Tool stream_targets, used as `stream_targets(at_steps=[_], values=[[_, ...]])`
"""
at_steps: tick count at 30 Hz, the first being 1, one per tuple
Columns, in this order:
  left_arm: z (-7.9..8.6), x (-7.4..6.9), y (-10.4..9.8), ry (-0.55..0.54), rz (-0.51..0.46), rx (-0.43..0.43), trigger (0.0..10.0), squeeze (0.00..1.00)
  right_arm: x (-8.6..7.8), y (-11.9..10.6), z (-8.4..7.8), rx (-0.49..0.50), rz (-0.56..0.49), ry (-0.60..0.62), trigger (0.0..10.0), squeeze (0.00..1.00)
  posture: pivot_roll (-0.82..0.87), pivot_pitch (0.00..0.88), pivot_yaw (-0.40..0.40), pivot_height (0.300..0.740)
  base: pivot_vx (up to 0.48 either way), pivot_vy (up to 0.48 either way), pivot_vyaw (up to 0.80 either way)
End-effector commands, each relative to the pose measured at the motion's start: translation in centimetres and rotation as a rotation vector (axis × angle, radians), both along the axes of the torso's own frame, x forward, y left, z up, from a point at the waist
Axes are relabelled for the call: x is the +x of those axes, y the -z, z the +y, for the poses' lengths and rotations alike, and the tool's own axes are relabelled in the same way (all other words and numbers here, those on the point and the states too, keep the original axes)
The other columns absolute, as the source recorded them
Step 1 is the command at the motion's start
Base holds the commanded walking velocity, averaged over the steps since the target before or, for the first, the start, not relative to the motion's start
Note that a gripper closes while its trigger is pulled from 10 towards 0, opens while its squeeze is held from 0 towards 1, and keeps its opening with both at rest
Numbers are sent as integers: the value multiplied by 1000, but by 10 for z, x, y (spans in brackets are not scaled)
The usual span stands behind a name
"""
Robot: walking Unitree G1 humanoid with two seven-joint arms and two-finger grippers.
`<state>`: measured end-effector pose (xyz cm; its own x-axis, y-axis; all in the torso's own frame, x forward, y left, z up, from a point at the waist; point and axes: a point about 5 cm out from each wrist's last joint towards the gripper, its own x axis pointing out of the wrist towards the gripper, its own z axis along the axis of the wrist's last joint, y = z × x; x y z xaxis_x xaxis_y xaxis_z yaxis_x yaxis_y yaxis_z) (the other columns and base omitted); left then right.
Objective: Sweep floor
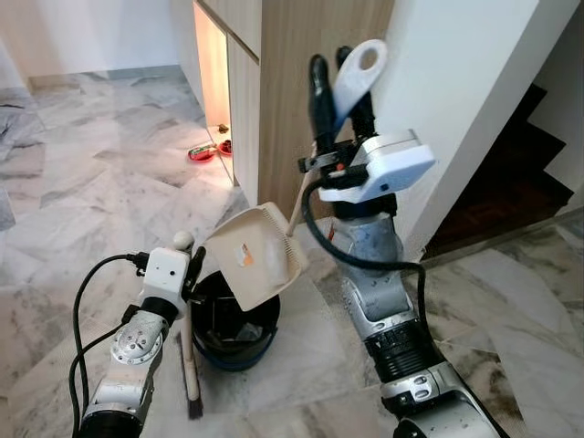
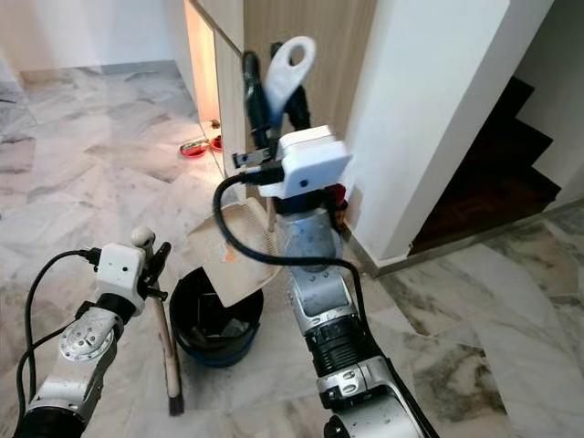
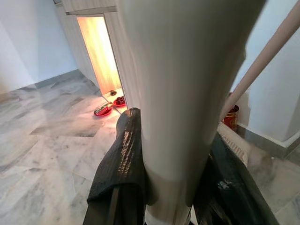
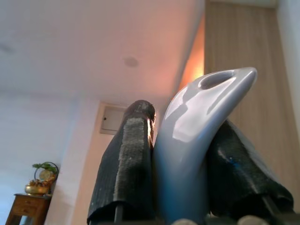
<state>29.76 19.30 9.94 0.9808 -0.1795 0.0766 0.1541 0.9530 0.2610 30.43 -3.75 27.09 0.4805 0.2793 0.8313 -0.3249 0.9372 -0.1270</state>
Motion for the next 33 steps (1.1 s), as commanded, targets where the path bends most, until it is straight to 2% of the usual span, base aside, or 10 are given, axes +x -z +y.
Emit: stream_targets(at_steps=[1,21,25,33], values=[[-4,2,-10,30,-52,34,10000,0,-15,-18,4,21,-124,-25,10000,0,212,0,-87,740,0,0,0],[-8,3,-9,49,-54,49,10000,0,-21,-19,6,-29,-165,10,10000,0,211,0,-88,740,0,0,0],[-8,3,-9,52,-56,50,10000,0,-25,-20,8,-88,-219,32,10000,0,210,0,-88,740,0,0,0],[-9,3,-9,54,-57,54,10000,0,-27,-19,8,-140,-262,57,10000,0,210,0,-88,740,0,0,0]])
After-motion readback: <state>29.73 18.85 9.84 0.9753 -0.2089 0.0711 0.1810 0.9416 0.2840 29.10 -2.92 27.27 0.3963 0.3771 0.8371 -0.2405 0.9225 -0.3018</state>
